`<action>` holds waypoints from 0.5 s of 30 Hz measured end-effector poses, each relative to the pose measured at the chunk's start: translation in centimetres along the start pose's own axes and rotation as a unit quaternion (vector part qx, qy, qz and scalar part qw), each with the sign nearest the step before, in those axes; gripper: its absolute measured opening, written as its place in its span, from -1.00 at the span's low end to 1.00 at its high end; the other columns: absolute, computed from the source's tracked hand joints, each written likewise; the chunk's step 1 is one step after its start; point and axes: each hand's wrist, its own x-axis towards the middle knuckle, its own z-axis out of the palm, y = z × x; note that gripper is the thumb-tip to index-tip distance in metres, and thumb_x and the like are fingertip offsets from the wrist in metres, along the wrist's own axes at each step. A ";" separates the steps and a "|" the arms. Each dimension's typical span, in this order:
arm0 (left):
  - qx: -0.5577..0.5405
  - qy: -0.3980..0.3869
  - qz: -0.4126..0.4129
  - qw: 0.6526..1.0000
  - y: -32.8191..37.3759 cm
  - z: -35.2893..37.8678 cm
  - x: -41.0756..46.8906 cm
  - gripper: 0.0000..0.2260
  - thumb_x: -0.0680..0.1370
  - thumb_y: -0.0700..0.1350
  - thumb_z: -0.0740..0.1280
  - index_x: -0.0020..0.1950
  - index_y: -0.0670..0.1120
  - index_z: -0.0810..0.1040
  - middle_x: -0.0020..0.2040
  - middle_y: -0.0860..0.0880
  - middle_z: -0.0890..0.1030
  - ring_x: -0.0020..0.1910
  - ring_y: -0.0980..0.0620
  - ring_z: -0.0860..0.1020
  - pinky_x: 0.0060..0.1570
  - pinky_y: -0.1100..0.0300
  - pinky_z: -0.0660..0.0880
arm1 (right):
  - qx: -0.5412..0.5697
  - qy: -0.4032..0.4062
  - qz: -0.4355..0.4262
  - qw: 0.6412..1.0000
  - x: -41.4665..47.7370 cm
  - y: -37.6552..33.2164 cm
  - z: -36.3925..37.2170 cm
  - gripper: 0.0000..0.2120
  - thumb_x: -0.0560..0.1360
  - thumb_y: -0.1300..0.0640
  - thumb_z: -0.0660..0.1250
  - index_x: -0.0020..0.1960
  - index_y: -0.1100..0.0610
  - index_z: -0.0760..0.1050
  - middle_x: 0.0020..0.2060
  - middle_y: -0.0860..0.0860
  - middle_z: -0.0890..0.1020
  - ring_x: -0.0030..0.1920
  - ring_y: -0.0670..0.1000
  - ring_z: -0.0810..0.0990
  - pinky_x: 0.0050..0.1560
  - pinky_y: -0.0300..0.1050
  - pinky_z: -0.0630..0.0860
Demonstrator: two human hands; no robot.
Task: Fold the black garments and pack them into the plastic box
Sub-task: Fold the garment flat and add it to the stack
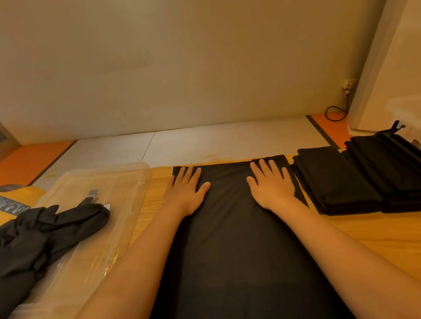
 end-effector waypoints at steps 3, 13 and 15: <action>0.004 0.026 -0.036 0.999 -1.0 0.7 0.2 -0.41 0.60 0.29 -0.08 0.58 0.09 -0.04 0.59 0.04 -0.09 0.55 0.06 -0.16 0.51 -0.01 -0.16 | -0.013 0.024 0.059 0.998 0.1 0.6 0.4 -0.42 0.63 -0.20 -0.18 0.57 0.00 -0.20 0.56 0.03 -0.17 0.54 0.09 -0.25 0.51 0.09 -0.23; -0.039 -0.025 -0.045 0.998 0.1 -1.9 -1.4 -0.39 0.61 0.28 -0.13 0.58 0.04 -0.16 0.58 0.00 -0.19 0.54 0.02 -0.25 0.48 -0.06 -0.28 | 0.032 0.001 0.013 0.999 -2.1 0.7 -2.0 -0.41 0.64 -0.17 -0.13 0.57 0.02 -0.18 0.55 0.06 -0.19 0.54 0.09 -0.25 0.51 0.09 -0.23; -0.035 0.001 -0.001 0.999 1.3 -2.3 -4.4 -0.42 0.62 0.24 -0.12 0.57 0.06 -0.18 0.58 0.03 -0.20 0.53 0.06 -0.26 0.48 -0.01 -0.29 | 0.034 0.053 -0.026 0.998 -4.9 0.3 -2.5 -0.45 0.65 -0.13 -0.13 0.58 0.01 -0.15 0.56 0.03 -0.16 0.54 0.06 -0.23 0.51 0.07 -0.21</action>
